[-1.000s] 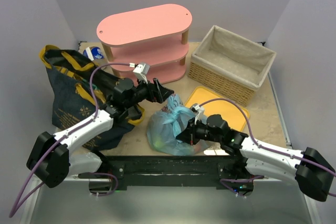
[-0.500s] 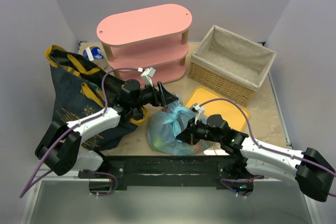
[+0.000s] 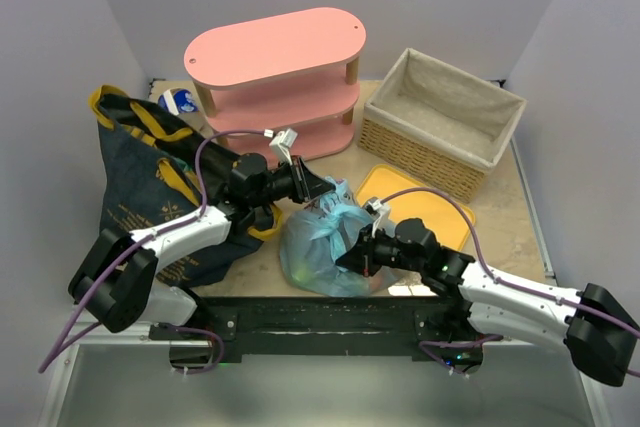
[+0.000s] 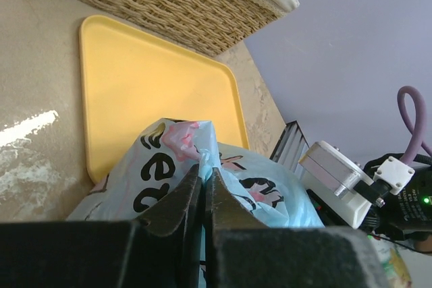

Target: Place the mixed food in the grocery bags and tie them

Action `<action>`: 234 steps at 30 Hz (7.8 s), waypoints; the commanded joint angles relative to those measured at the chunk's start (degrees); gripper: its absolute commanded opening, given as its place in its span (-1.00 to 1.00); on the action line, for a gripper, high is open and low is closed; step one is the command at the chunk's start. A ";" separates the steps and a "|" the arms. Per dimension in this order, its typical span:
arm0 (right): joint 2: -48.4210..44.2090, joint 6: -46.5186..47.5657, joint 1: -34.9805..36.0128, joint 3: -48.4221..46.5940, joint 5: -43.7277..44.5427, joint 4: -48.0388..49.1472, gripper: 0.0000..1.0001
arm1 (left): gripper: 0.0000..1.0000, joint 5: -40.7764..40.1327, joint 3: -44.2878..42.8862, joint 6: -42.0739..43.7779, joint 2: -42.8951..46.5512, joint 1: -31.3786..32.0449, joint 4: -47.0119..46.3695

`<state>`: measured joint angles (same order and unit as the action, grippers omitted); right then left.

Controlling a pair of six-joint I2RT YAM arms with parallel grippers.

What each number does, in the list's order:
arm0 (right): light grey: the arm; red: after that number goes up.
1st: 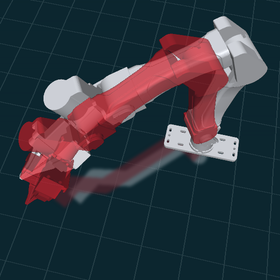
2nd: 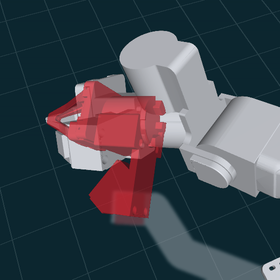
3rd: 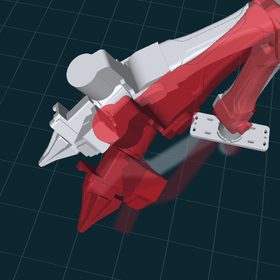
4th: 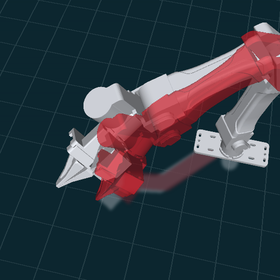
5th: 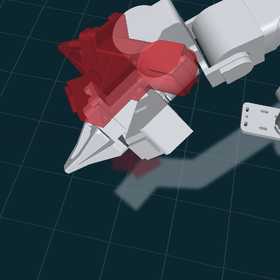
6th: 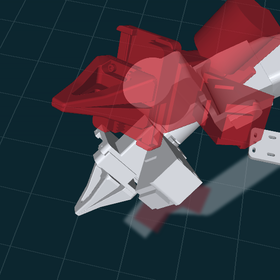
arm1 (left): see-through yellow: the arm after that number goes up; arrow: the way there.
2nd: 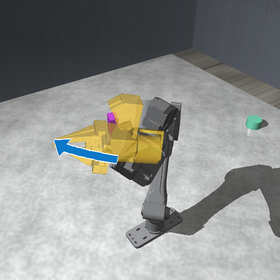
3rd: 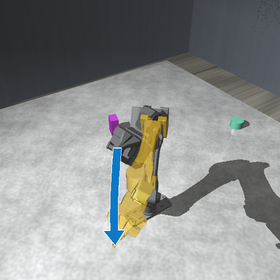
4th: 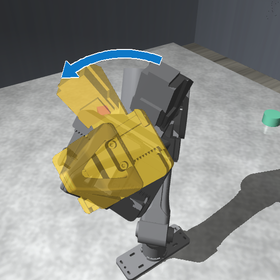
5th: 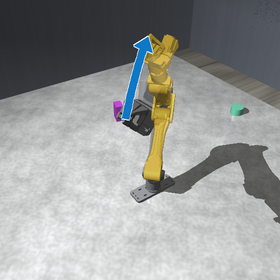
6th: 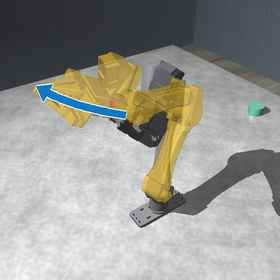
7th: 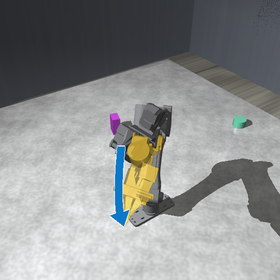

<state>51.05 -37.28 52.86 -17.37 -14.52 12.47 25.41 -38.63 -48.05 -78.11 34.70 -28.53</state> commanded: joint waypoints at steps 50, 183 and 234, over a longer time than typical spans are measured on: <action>-21.25 -11.32 0.22 -2.32 37.81 -36.46 -1.00 | -1.00 -12.49 -2.59 11.58 17.64 -25.20 5.50; 34.29 31.48 12.18 -82.12 8.03 7.82 -1.00 | -1.00 -44.65 -25.17 26.43 41.89 -39.09 75.55; 59.96 32.88 11.39 -108.49 -0.27 -13.96 0.86 | -0.71 -57.83 -36.33 32.14 44.18 -32.86 75.38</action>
<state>116.55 -5.58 64.01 -125.43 -21.78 -1.39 -28.01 -70.26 -18.52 -33.61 0.91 53.23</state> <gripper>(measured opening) 0.974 0.138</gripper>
